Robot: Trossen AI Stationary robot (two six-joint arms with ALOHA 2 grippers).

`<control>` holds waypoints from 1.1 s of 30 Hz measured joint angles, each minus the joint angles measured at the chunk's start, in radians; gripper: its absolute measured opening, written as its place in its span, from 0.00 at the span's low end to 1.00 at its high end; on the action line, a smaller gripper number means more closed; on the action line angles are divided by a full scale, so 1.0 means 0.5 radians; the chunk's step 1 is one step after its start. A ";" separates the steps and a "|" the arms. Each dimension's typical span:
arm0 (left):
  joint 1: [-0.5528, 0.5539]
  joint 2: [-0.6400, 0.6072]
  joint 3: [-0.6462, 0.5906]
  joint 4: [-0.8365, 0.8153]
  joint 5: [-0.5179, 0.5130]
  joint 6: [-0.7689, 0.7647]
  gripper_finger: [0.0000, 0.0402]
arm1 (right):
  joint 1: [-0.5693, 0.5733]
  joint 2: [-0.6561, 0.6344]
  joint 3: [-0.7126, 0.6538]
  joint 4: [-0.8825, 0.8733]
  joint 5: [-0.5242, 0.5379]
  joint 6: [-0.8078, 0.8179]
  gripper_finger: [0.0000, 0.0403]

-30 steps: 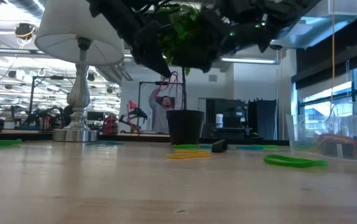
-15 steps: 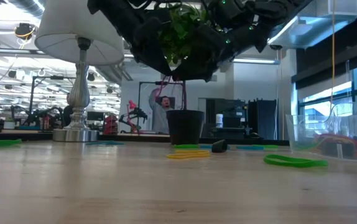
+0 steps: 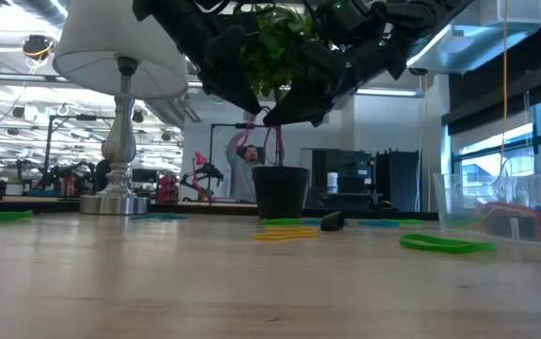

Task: Pick and place rubber bands into bin
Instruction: Put the red rubber band into the transparent bin

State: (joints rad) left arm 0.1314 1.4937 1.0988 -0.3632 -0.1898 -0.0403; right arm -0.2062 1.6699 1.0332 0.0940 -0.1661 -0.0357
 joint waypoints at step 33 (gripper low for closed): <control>0.004 -0.374 -0.002 -0.240 -0.111 0.001 0.19 | -0.208 -1.523 -0.309 -2.514 0.366 0.907 0.01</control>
State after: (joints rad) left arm 0.1334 1.3067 1.0981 -0.4831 -0.2454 -0.0399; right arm -0.3103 0.9085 0.8787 -1.1630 0.0170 0.4181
